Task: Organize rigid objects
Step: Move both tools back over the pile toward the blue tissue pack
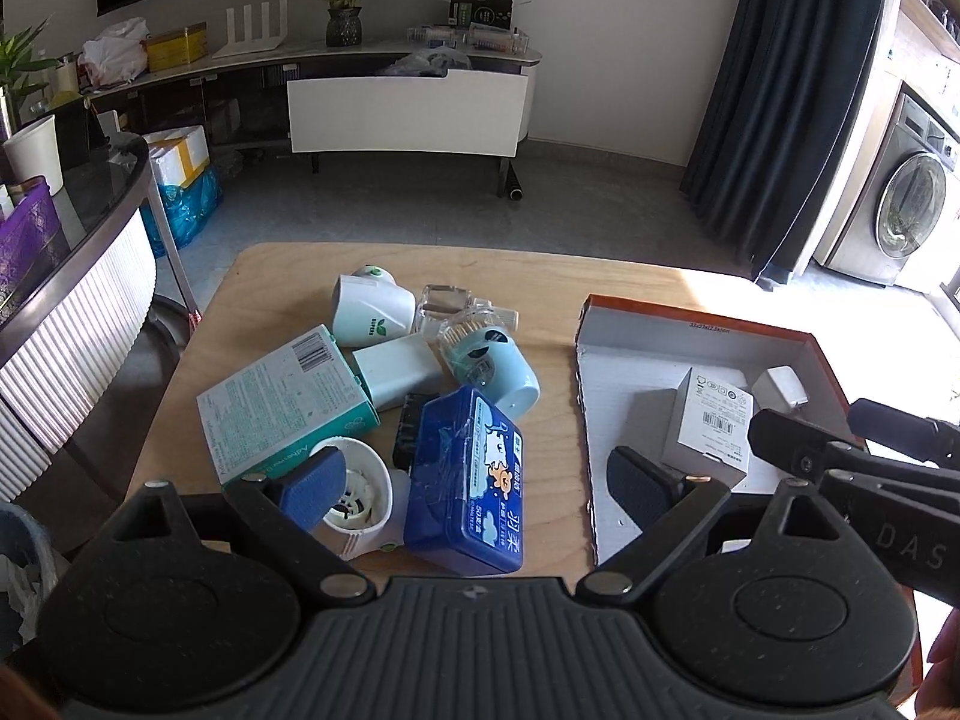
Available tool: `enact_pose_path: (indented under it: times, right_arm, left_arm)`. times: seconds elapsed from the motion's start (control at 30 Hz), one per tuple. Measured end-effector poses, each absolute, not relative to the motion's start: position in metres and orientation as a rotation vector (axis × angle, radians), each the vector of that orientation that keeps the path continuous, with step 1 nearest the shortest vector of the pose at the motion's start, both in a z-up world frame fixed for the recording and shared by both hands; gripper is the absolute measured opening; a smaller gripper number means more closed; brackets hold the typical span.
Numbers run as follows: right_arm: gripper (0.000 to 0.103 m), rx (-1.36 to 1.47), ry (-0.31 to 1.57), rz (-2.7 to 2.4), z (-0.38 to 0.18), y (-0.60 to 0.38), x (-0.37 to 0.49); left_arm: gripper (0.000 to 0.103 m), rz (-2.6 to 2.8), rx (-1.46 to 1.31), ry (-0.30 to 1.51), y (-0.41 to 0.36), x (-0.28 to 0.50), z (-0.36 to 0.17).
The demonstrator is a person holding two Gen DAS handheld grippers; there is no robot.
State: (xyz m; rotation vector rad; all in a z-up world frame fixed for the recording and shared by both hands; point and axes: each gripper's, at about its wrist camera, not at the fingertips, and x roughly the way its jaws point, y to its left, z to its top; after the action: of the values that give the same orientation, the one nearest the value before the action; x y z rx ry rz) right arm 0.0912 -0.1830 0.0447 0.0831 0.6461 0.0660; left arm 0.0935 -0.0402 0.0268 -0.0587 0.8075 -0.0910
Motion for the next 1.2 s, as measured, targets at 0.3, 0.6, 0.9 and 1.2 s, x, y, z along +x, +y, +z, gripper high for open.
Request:
enact_pose_path:
  times: [0.3,0.6,0.9,1.2]
  right_arm:
    - [0.086,0.062,0.651,0.098,0.045,-0.164,0.095]
    - [0.086,0.053,0.671,0.158,0.038,-0.141,0.099]
    - [0.087,0.113,0.742,0.233,0.018,-0.119,0.112]
    - [0.087,0.231,0.828,0.254,-0.008,-0.094,0.146]
  left_arm:
    - [0.096,-0.060,-0.083,0.807,-0.022,0.090,0.026]
    - [0.096,-0.023,-0.111,0.818,0.003,0.083,0.020]
    - [0.099,0.035,-0.156,0.824,0.045,0.074,0.011]
    - [0.099,0.093,-0.188,0.830,0.081,0.081,0.005]
